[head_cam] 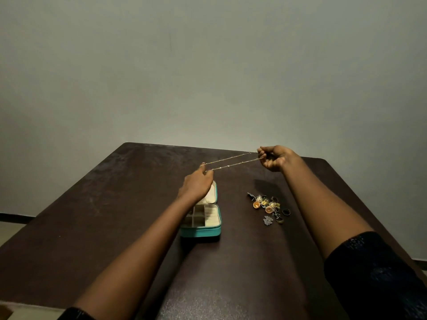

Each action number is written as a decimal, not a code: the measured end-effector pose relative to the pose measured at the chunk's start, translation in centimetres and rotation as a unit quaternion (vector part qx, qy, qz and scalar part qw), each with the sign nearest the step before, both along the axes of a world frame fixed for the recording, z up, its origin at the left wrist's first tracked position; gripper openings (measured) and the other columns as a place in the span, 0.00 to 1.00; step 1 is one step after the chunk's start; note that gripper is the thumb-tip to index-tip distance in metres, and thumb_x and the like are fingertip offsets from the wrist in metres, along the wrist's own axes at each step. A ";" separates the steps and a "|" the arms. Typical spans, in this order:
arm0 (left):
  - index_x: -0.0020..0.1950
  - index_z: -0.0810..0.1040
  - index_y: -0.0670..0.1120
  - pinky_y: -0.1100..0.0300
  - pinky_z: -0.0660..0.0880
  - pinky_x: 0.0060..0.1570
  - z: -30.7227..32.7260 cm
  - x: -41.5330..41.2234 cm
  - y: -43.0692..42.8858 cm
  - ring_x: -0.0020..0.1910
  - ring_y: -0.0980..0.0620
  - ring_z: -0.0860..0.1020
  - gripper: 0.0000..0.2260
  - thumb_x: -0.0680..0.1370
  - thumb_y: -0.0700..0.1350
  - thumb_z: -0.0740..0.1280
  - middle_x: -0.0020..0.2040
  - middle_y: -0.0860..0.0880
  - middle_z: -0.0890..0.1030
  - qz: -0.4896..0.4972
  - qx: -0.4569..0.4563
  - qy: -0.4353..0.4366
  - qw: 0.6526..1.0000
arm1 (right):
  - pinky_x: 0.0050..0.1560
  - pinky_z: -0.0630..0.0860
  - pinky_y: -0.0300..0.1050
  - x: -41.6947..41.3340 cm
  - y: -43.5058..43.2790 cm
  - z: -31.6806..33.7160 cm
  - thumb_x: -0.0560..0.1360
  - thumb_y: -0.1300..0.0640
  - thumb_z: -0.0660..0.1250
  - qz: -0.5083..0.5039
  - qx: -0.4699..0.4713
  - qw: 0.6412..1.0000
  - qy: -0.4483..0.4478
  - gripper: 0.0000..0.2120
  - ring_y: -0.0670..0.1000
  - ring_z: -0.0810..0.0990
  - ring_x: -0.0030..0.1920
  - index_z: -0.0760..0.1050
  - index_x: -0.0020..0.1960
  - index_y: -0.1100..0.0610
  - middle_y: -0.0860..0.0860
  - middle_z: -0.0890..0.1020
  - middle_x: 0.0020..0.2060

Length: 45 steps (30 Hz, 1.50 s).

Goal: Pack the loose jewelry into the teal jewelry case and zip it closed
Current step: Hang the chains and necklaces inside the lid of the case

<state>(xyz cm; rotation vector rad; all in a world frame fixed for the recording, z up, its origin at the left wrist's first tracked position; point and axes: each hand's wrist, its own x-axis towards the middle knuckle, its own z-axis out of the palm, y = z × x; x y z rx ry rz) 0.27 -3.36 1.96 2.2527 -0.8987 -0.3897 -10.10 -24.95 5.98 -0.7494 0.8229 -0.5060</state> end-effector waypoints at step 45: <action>0.57 0.78 0.40 0.65 0.64 0.36 5.2 -1.8 1.9 0.39 0.58 0.74 0.16 0.82 0.45 0.54 0.42 0.50 0.79 -0.042 -0.184 0.296 0.936 | 0.31 0.80 0.42 1.5 13.0 2.6 0.71 0.72 0.67 0.144 -0.556 0.771 0.273 0.12 0.53 0.80 0.30 0.81 0.51 0.63 0.62 0.82 0.41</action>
